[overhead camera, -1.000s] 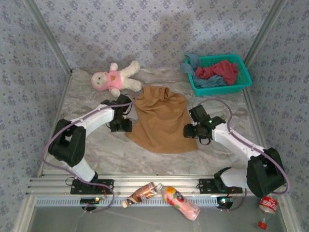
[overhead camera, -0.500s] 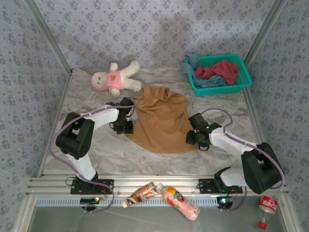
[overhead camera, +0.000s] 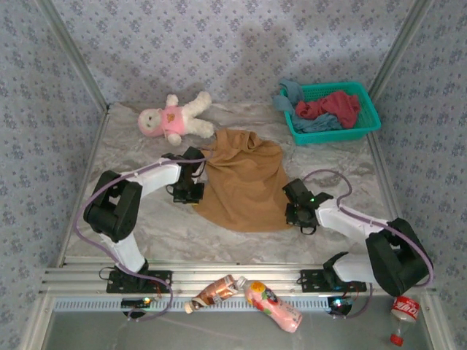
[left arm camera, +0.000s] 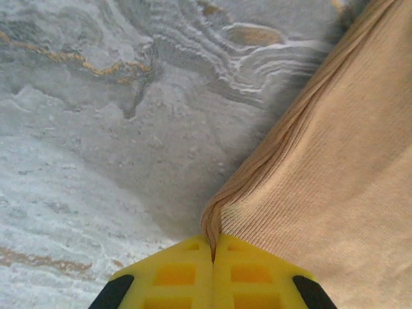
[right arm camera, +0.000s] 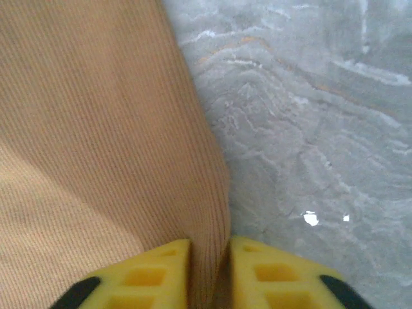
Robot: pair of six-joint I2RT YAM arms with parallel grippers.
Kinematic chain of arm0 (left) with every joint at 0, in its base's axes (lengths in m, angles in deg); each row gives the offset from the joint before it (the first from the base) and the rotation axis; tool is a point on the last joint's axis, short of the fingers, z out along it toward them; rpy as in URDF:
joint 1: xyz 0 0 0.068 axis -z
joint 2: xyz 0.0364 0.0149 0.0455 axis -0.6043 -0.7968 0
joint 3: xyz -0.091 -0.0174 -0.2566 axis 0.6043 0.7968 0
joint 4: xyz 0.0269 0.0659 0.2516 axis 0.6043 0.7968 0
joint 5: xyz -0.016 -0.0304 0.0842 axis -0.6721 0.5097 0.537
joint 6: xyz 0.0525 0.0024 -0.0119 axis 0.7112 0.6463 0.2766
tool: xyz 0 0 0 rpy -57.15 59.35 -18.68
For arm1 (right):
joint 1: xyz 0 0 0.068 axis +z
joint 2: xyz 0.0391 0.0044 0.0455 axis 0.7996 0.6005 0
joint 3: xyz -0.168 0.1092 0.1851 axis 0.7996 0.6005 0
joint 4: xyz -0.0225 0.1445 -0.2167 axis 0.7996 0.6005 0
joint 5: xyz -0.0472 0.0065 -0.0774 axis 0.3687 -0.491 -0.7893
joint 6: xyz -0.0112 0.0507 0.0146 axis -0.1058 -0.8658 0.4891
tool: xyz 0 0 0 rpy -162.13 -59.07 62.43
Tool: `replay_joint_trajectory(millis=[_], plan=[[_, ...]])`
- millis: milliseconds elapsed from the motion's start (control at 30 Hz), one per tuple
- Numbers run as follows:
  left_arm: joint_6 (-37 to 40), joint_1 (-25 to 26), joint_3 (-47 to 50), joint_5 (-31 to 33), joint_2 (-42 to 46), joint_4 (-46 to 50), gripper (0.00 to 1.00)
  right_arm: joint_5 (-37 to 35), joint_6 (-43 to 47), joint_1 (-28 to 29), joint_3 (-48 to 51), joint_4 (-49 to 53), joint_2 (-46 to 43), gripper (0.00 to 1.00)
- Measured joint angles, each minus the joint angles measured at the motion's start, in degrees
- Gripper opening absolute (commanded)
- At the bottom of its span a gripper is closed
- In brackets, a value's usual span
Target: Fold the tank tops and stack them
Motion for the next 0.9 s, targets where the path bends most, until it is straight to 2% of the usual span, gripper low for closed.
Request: replay_joint_trajectory(millis=[167,433,700,900], plan=[[0.6,0.0,-8.3,2.7,4.8,7.1,0.0,0.6,1.1,0.8,-3.5,4.4,-5.1,0.07],[2.8,0.0,-29.9,11.3,12.3,16.0,0.0,-1.2,9.6,-1.2,-20.4,6.9,-15.3,0.05],[8.6,-0.1,-56.0,19.8,13.6,19.1,0.0,-2.1,22.9,-2.1,-39.2,1.5,-18.6,0.05],[12.9,-0.1,-72.3,23.6,13.6,19.5,0.0,-0.9,30.2,-2.1,-49.3,-5.0,-18.4,0.05]])
